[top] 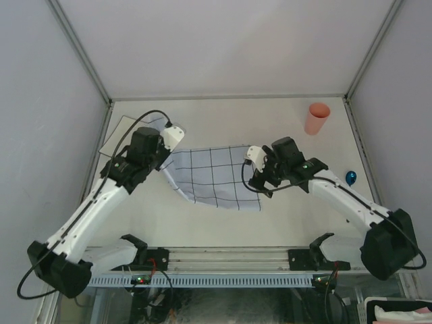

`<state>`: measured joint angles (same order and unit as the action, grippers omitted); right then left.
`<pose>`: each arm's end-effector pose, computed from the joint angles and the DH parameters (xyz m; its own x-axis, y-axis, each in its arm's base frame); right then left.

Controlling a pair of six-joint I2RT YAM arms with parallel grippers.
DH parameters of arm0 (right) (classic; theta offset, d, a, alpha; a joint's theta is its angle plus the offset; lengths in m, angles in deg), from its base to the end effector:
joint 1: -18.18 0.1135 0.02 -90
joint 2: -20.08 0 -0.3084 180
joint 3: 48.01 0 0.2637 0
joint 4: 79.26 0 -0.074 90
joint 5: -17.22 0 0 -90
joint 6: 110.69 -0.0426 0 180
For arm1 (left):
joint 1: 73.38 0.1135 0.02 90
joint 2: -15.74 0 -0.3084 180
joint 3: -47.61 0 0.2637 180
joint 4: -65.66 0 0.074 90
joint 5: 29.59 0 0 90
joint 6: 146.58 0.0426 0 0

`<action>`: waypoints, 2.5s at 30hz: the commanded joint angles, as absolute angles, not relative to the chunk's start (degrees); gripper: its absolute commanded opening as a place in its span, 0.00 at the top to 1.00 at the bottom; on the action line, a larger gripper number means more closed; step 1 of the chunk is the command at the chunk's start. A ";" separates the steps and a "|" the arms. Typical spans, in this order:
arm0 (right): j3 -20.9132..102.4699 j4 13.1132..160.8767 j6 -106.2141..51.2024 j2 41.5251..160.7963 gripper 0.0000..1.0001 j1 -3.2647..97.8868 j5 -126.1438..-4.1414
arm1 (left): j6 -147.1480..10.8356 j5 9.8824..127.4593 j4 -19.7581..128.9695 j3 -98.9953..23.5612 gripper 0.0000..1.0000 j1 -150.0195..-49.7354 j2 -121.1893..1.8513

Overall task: Set the dinner table for one person
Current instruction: Flatten out the napkin at the center of the board.

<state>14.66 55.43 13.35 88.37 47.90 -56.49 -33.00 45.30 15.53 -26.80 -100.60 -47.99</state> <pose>0.2032 0.1297 0.2850 -0.2064 -0.7365 -0.6442 -0.8990 0.4027 -0.1723 0.2110 -0.0960 0.3658 -0.4128 0.6466 -0.6414 0.4667 0.7549 0.4607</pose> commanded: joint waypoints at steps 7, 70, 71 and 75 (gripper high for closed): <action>31.44 55.67 13.81 109.59 0.00 51.26 -48.47 | -32.93 40.96 4.36 -26.91 1.00 -99.75 -31.72; 29.37 47.35 23.52 130.95 0.00 57.69 -67.35 | -26.62 32.47 -4.10 -12.39 0.12 -99.57 -5.89; 29.08 47.14 23.92 130.68 0.00 57.13 -67.70 | -26.56 32.40 -4.06 -12.34 0.12 -99.57 -6.07; 28.02 46.61 24.77 128.90 0.00 54.68 -67.28 | -26.09 32.09 -3.76 -12.25 0.12 -99.57 -6.07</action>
<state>32.65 55.89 18.57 126.80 58.26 -56.58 -27.41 33.38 -6.46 -12.44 -99.97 -5.32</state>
